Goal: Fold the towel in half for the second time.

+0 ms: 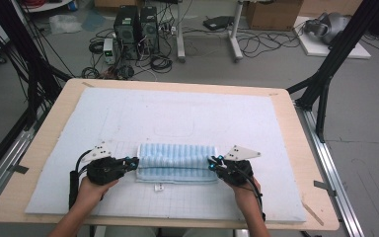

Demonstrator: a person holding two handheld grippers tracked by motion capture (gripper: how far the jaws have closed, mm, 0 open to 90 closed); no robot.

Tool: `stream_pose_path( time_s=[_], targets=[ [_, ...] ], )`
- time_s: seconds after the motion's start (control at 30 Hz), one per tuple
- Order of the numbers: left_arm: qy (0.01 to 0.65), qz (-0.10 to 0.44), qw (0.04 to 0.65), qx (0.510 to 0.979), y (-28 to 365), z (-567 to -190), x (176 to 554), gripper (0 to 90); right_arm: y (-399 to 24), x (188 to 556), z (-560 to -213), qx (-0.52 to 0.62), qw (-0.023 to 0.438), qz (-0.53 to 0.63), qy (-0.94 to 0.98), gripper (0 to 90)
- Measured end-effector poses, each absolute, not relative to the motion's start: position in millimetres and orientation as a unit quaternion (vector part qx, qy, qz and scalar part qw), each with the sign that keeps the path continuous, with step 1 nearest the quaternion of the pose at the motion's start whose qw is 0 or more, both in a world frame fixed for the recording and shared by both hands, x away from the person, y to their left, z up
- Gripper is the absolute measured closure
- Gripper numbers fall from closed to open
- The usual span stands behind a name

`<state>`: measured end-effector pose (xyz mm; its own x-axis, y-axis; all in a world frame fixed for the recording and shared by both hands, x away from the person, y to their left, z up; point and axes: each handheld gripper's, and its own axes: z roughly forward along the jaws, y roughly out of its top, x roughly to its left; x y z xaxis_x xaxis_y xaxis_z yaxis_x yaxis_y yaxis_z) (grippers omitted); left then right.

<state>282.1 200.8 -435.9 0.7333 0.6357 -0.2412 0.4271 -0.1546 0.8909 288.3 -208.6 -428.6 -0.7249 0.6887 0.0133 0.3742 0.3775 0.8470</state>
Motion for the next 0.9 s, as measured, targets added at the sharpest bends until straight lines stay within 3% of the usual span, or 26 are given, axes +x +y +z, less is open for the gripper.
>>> stream_pose_path(
  time_s=[0.2, 0.3, 0.4, 0.57, 0.9],
  targets=[
    [0.349, 0.082, 0.547, 0.756, 200.1, -438.1, 277.1, 83.1, -212.5, 282.7, -427.5, 0.327, 0.174, 0.451, 0.812, 79.4],
    [0.369, 0.091, 0.557, 0.738, 202.6, -435.2, 279.9, 59.7, -213.6, 281.6, -428.4, 0.324, 0.170, 0.452, 0.813, 71.5],
    [0.383, 0.102, 0.569, 0.720, 206.2, -431.1, 283.1, 52.4, -217.2, 281.0, -421.8, 0.326, 0.171, 0.477, 0.798, 62.3],
    [0.380, 0.117, 0.565, 0.723, 202.5, -431.0, 292.4, 52.4, -219.0, 282.2, -412.8, 0.338, 0.171, 0.524, 0.763, 54.1],
    [0.356, 0.094, 0.478, 0.798, 176.4, -448.0, 293.5, 60.5, -191.0, 291.4, -437.8, 0.324, 0.157, 0.428, 0.829, 53.7]
  ],
)
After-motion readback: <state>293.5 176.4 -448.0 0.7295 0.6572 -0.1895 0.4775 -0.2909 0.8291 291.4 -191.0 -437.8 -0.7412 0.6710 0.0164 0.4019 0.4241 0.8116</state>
